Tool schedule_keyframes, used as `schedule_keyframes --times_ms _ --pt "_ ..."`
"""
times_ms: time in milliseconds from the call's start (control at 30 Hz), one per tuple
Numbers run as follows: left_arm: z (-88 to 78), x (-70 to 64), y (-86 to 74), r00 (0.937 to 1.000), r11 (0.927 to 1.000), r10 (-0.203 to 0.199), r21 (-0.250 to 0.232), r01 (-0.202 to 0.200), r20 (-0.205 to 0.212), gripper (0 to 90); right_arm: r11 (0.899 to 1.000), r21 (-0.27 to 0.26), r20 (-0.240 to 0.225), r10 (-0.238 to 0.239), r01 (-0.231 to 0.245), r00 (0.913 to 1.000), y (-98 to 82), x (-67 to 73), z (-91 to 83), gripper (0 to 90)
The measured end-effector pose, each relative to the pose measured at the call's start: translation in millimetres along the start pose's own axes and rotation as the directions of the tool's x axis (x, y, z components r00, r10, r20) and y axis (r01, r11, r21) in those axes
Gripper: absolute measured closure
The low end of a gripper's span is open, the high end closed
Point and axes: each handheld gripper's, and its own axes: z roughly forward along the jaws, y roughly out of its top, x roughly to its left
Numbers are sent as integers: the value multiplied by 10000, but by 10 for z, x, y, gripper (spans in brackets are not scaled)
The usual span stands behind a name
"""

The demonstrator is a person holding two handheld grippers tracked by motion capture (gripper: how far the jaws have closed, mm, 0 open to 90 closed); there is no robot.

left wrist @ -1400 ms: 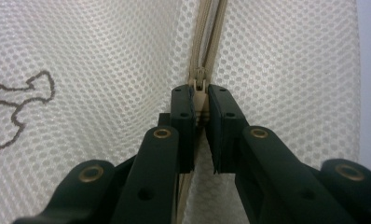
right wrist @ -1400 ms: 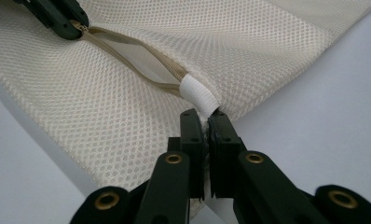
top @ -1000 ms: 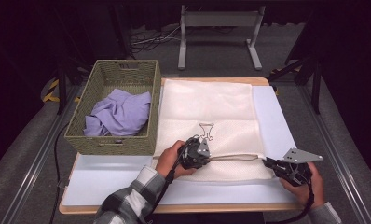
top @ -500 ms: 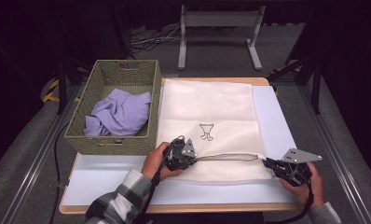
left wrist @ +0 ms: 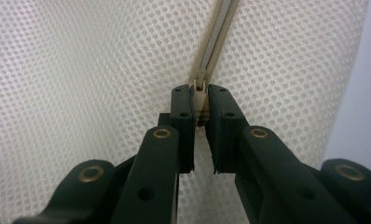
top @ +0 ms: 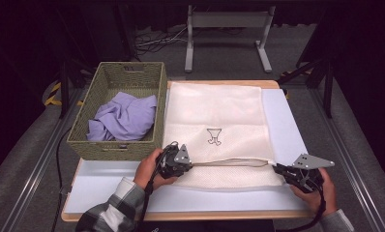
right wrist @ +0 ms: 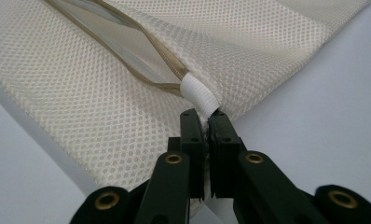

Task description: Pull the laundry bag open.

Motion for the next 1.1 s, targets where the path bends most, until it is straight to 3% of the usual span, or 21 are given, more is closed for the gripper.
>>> schedule_keyframes --times_ms 500,1100 --pt "-121 62 -216 9989 9990 -408 146 411 -210 818 10000 8 -5 12 -12 10000 1 -1 0 864" --pt "-166 94 -329 9982 9985 -491 226 498 -331 818 10000 28 -11 -2 2 10000 -2 1 5 864"
